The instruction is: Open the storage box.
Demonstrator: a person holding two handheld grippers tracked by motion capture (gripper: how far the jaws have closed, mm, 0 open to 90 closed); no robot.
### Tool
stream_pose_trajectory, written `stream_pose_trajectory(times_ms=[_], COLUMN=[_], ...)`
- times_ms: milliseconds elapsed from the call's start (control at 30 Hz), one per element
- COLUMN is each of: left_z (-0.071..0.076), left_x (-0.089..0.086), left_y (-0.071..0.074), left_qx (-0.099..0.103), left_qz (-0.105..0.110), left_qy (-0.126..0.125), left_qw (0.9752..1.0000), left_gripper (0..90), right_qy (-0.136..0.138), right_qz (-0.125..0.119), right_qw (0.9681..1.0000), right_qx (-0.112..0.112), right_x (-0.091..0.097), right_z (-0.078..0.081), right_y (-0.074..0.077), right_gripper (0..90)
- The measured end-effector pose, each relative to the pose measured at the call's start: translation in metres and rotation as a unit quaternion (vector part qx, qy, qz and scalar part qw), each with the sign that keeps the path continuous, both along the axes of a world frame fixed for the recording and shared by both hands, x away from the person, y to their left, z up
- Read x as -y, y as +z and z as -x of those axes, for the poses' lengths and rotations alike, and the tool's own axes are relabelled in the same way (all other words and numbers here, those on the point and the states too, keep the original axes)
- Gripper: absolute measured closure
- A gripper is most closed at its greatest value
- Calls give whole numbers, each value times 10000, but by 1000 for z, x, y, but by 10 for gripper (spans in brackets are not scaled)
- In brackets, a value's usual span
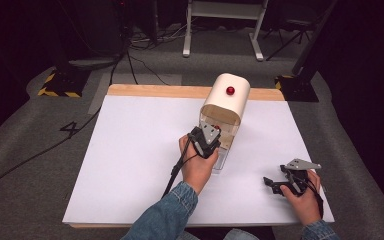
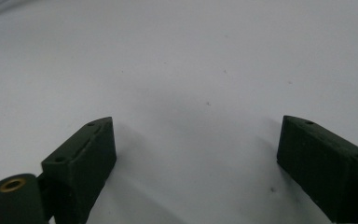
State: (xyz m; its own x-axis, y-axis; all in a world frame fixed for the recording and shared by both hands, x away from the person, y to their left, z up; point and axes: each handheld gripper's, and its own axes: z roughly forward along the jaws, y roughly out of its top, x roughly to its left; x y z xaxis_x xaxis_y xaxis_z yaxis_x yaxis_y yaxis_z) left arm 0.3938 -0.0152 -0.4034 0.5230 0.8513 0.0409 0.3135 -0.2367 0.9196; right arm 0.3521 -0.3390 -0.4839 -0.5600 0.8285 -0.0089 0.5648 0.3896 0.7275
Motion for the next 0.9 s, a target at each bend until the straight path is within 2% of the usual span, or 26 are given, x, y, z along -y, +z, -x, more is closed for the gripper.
stream_pose_trajectory(times_ms=[67,200,333,900], left_z=[1,1,8,60], left_x=[2,0,-3,-38], left_y=[1,1,3,0], left_qx=[39,34,51,25], left_qz=[-82,-111,-178,-55], left_qy=[30,-13,-80,-371], left_qw=[10000,9999,9998,9993], left_gripper=[737,738,739,738], right_qy=[0,-1,-1,-1], right_qz=[4,1,2,-1], right_qw=[10000,10000,10000,10000], right_qx=[3,0,2,-2], right_x=[0,0,0,0], right_z=[0,0,0,0], right_y=[0,0,0,0], right_gripper=[118,118,117,118])
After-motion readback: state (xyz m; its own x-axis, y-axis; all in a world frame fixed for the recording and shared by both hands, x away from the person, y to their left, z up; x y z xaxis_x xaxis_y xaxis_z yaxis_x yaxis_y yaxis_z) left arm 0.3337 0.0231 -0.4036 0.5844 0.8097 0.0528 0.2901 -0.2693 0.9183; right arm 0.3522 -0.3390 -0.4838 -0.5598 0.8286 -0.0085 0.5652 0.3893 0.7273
